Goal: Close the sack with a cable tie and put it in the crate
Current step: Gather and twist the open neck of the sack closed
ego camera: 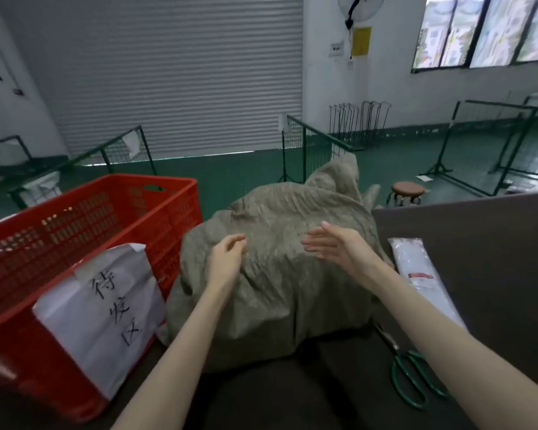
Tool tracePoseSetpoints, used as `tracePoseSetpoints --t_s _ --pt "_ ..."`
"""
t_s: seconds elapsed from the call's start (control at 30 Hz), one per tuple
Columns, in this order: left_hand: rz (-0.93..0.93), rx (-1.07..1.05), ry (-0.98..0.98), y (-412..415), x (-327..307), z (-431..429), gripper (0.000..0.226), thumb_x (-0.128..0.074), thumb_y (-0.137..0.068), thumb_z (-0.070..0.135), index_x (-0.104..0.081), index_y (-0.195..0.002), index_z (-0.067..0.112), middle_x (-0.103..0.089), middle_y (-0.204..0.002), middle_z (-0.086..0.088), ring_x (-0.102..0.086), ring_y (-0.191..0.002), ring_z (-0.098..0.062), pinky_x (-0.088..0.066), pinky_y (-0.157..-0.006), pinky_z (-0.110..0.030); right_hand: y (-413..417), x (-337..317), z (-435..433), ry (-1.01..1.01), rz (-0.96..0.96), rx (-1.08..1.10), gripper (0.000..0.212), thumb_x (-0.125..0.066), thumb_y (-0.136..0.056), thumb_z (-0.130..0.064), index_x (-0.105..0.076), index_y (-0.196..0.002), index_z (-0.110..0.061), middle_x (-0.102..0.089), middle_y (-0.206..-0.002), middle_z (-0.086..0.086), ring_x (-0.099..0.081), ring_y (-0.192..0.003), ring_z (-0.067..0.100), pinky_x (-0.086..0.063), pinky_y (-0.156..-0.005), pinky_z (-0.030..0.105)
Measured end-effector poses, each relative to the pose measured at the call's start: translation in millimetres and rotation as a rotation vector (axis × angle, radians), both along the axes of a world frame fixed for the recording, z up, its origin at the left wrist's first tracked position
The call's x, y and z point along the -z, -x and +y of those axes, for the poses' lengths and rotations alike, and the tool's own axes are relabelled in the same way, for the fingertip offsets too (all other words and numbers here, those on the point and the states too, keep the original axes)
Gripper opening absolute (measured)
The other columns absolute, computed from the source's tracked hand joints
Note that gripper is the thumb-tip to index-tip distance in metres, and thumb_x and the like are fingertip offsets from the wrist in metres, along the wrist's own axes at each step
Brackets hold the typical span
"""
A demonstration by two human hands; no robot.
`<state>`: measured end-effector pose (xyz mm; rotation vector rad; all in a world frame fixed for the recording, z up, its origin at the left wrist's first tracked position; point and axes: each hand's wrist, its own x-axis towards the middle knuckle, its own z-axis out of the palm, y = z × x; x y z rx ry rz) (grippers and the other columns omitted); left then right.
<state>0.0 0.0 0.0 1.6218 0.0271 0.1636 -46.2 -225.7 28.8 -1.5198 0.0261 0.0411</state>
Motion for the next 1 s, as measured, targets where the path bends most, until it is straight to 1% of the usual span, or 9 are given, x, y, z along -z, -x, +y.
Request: tracePoseSetpoints --t_s 0.17,0.27,0.33,0.47,0.57,0.67,0.8,0.93,1.0 --pt "-0.126 -0.150 -0.689 7 37 10 0.039 -0.060 -0.086 0.025 -0.058 -0.125 0.020 -0.053 -0.133 -0.004 -0.043 -0.128 -0.025 -0.031 -0.108 -0.047 7 15 9 0.042 -0.048 0.068 0.024 -0.050 -0.096 -0.025 -0.068 -0.100 -0.010 -0.074 -0.099 0.011 -0.070 -0.093 0.024 -0.051 -0.088 0.035" --pt "-0.064 -0.001 -0.851 11 52 12 0.060 -0.062 -0.085 0.034 -0.042 -0.141 0.028 -0.033 -0.153 0.003 -0.026 -0.141 -0.023 -0.020 -0.113 -0.052 9 19 13 0.095 -0.160 0.136 0.012 -0.057 -0.093 -0.011 -0.068 -0.090 -0.014 -0.073 -0.088 0.008 -0.069 -0.083 0.021 -0.052 -0.082 0.033" --pt "-0.027 0.112 -0.923 14 66 12 0.068 -0.064 -0.084 0.031 -0.033 -0.145 0.032 -0.029 -0.155 0.005 -0.027 -0.141 -0.024 -0.021 -0.113 -0.050 8 23 15 0.176 -0.220 0.168 0.012 -0.062 -0.088 -0.011 -0.067 -0.089 -0.022 -0.072 -0.093 0.009 -0.069 -0.090 0.023 -0.055 -0.084 0.036" --pt "-0.182 0.048 -0.744 29 82 13 0.065 -0.056 -0.080 -0.005 -0.046 -0.139 0.021 -0.053 -0.138 -0.004 -0.047 -0.126 -0.024 -0.029 -0.109 -0.028 8 23 19 0.414 -0.347 0.218 0.019 -0.064 -0.087 -0.011 -0.063 -0.100 -0.023 -0.069 -0.104 0.004 -0.065 -0.100 0.018 -0.052 -0.085 0.029" --pt "-0.209 0.014 -0.592 39 79 15 0.060 -0.048 -0.075 -0.017 -0.061 -0.124 0.013 -0.067 -0.117 -0.008 -0.061 -0.110 -0.015 -0.041 -0.101 -0.022 5 16 22 0.568 -0.397 0.252 0.031 -0.065 -0.087 -0.012 -0.059 -0.117 -0.016 -0.064 -0.114 0.001 -0.058 -0.106 0.016 -0.044 -0.086 0.023" --pt "-0.202 0.017 -0.523 56 64 16 0.055 -0.046 -0.074 -0.017 -0.067 -0.114 0.016 -0.069 -0.099 -0.001 -0.061 -0.090 0.005 -0.045 -0.088 -0.012 -3 8 21 0.754 -0.416 0.287 0.044 -0.063 -0.086 -0.014 -0.051 -0.128 -0.012 -0.055 -0.130 0.005 -0.046 -0.122 0.020 -0.035 -0.097 0.026" --pt "-0.161 0.165 -0.398 83 42 19 0.051 -0.043 -0.072 -0.016 -0.067 -0.102 0.018 -0.063 -0.068 0.008 -0.059 -0.068 -0.001 -0.042 -0.066 -0.011 -16 0 15 0.968 -0.390 0.350 0.057 -0.062 -0.086 -0.018 -0.041 -0.138 -0.012 -0.037 -0.149 0.010 -0.027 -0.138 0.028 -0.025 -0.111 0.039" --pt "-0.081 0.502 -0.465 112 30 18 0.051 -0.040 -0.066 0.002 -0.063 -0.109 0.015 -0.060 -0.068 0.010 -0.052 -0.063 0.001 -0.040 -0.064 -0.016 -27 0 8 1.095 -0.166 0.308 0.074 -0.062 -0.087 -0.031 -0.023 -0.148 -0.018 -0.011 -0.161 0.012 -0.014 -0.146 0.036 -0.016 -0.115 0.054" --pt "-0.021 0.623 -0.529 122 26 19 0.049 -0.043 -0.069 0.009 -0.062 -0.114 0.016 -0.060 -0.073 0.010 -0.050 -0.064 0.001 -0.039 -0.064 -0.014 -25 4 7 1.056 -0.081 0.231 0.083 -0.063 -0.088 -0.034 -0.012 -0.151 -0.019 -0.020 -0.158 0.014 -0.023 -0.144 0.035 -0.018 -0.113 0.056"
